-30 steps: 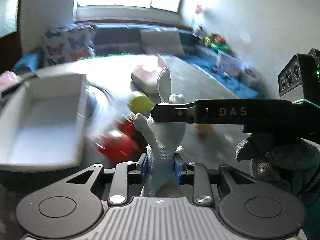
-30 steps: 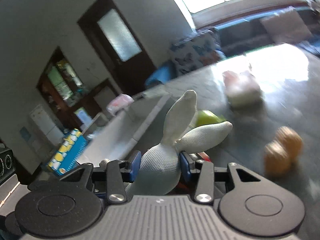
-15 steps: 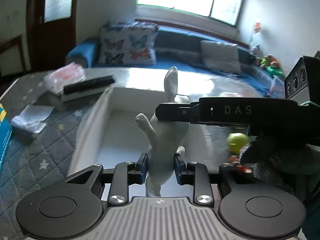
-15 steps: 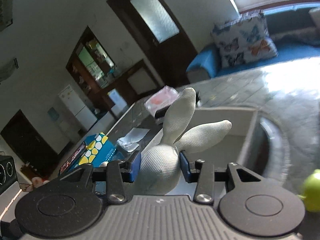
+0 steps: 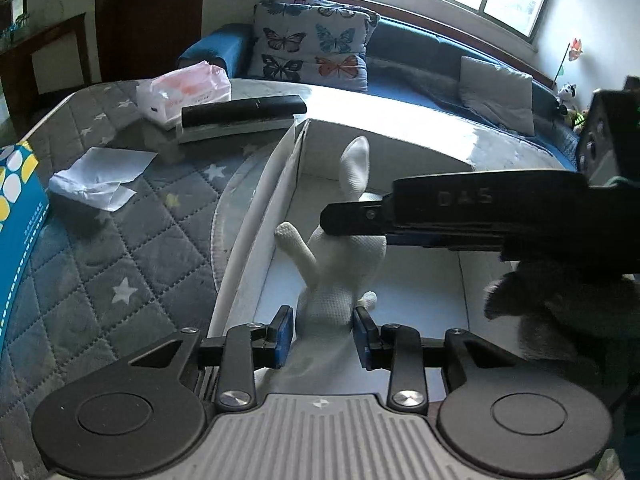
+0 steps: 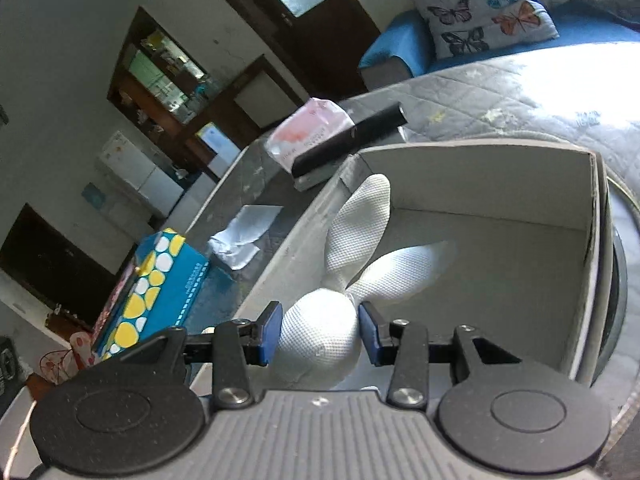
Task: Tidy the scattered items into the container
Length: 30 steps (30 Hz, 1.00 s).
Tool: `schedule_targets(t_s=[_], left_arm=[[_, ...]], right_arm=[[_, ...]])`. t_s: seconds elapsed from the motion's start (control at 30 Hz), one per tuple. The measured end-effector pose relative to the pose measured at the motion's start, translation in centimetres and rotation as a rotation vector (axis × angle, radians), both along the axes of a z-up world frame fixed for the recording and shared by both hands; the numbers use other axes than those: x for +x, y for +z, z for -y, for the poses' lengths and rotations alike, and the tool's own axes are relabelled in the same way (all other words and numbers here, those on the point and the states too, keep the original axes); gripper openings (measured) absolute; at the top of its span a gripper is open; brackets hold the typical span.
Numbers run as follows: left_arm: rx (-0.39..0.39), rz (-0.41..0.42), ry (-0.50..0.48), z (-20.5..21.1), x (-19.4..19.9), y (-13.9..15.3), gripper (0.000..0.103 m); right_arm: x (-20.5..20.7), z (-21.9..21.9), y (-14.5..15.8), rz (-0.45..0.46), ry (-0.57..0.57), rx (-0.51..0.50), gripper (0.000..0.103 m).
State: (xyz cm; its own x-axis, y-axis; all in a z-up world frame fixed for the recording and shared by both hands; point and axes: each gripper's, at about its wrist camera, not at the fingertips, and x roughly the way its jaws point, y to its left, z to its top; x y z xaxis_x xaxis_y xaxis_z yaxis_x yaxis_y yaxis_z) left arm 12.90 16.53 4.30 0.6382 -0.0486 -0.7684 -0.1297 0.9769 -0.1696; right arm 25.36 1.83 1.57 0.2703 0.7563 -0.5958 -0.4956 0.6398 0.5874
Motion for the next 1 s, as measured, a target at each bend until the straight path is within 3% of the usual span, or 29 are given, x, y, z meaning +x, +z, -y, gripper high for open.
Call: schedule_targets(t_s=[0.37,0.53,0.73,1.0], left_arm=[[-0.025,0.08,0.063,-1.0,-2.5,2.6,0.034],[-0.026,0.097,0.054,-0.5,-2.8,3.0,0.034],[-0.034,0.14,0.01,1.0,-3.8,3.6,0.034],[-0.07,0.182,-0.072,4.1,-5.5,3.8,0.034]], right_arm=[[0.3,-0.7,0.0,-0.004,0.01,-0.022,0.045],[0.0,0.1,0.7,0.008,0.008,0.014,0.049],[-1.3,1.9,2.6,0.083,0.011,0.004,0.05],[-5.5,8.4,5.7,0.247,-0.04,-0.009,0.061]])
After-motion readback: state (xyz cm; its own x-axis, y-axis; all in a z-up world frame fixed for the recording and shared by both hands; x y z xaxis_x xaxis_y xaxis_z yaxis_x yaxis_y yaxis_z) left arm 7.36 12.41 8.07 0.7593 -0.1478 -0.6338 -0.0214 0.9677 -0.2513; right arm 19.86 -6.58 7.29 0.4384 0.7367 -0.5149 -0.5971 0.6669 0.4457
